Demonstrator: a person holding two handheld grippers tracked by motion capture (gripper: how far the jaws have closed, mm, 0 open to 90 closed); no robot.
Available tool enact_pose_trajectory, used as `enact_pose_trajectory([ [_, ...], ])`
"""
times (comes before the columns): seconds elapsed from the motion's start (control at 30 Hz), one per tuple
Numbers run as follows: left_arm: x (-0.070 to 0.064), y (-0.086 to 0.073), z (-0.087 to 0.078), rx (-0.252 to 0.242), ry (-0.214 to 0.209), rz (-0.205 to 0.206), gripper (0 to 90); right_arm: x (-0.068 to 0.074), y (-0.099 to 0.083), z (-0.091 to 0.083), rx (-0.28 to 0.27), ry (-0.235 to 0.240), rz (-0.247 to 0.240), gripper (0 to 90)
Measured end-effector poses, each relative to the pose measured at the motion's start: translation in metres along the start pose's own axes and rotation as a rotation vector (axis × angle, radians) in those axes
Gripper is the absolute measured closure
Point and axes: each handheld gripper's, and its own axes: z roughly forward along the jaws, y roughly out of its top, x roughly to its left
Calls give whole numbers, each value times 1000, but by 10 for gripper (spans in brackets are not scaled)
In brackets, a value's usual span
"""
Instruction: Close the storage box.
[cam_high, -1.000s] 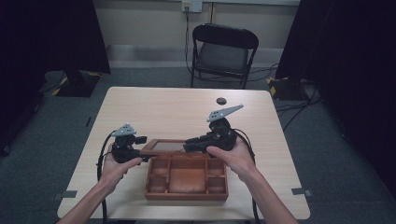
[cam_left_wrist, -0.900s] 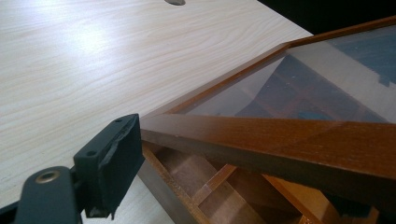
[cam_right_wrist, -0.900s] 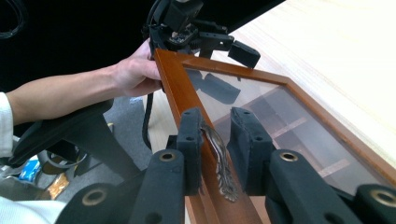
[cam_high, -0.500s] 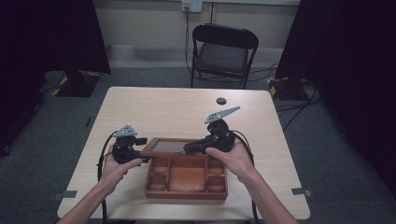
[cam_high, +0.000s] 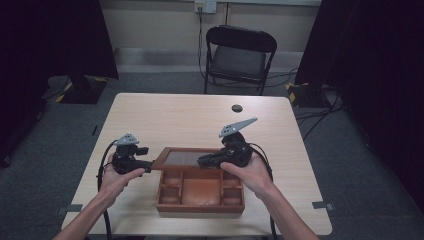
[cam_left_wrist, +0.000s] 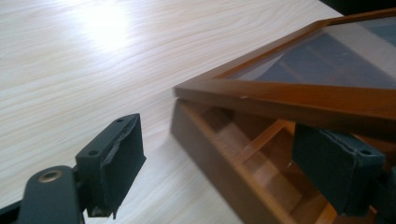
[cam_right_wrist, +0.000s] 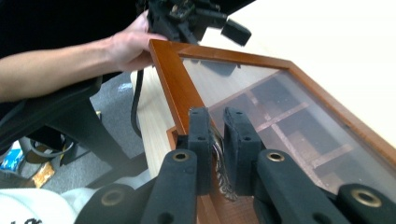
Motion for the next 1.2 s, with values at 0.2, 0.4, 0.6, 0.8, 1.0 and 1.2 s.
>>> enact_pose_trajectory([
  [0.2, 16, -5, -5, 27, 39, -7, 170, 3, -5, 3, 14, 2, -10, 822],
  [0.4, 24, -7, -11, 10, 45, -39, 173, 10, -14, 8, 29, -18, -39, 821],
  [0.6, 24, -6, -13, 4, 45, -36, 177, 14, -23, 14, 56, -18, -67, 821],
  [0.8, 26, -8, -9, 26, 34, -49, 191, 16, -29, 18, 77, -21, -79, 821],
  [1.0, 28, -7, -10, 18, 32, -52, 191, 15, -36, 25, 112, 2, -76, 823],
  [1.2, 28, -7, -11, 18, 37, -55, 191, 16, -43, 30, 131, 1, -82, 823],
])
